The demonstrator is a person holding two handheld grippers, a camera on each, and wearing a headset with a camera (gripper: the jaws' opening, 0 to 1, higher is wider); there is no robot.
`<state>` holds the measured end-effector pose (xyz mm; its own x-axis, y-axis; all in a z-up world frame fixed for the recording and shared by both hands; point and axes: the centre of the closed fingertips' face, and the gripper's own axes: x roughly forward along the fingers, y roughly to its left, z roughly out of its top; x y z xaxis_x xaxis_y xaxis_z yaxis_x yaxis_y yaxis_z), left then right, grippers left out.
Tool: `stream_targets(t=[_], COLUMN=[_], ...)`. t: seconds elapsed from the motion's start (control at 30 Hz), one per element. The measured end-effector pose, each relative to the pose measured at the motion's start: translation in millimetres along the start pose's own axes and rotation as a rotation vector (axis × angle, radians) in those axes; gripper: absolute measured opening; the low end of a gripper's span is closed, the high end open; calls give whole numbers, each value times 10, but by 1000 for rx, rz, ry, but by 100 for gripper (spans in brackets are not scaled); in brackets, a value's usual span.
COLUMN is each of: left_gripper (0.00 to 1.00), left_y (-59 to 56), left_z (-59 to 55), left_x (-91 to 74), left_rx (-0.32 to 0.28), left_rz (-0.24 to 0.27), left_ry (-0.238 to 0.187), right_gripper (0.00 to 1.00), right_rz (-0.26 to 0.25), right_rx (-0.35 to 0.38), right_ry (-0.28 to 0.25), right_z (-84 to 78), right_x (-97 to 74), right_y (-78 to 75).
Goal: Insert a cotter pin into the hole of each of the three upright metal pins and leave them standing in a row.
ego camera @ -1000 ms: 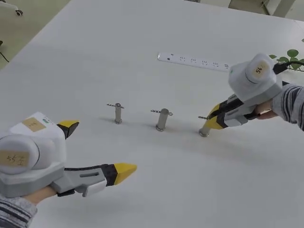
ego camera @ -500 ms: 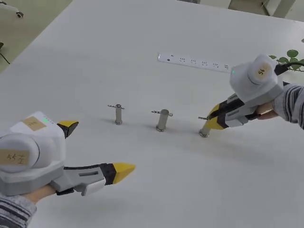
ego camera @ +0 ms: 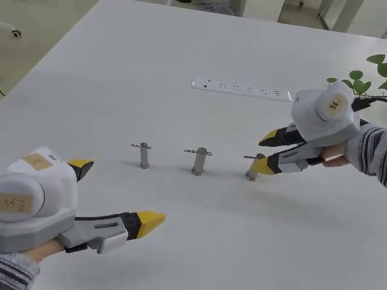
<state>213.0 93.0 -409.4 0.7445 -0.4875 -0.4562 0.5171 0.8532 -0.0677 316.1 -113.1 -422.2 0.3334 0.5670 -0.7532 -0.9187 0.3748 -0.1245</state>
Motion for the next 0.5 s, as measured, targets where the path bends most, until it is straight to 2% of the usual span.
stream_targets(t=[0.1,0.27,0.33,0.5], left_gripper=[94,93,93,94], left_y=[-1,-16,-25,-59], left_z=[24,61,74,75], left_x=[-11,-34,-43,-68], left_rx=[-2,-5,-10,-24], left_rz=[-2,-4,-4,-14], left_ry=[-1,-3,-8,-10], right_gripper=[44,55,57,62], right_rz=[-51,-100,-103,-121], right_rx=[78,163,232,317], right_ry=[-59,-124,-152,-196], right_z=[45,68,68,35], right_x=[-82,-193,-236,-308], right_y=[26,130,203,353])
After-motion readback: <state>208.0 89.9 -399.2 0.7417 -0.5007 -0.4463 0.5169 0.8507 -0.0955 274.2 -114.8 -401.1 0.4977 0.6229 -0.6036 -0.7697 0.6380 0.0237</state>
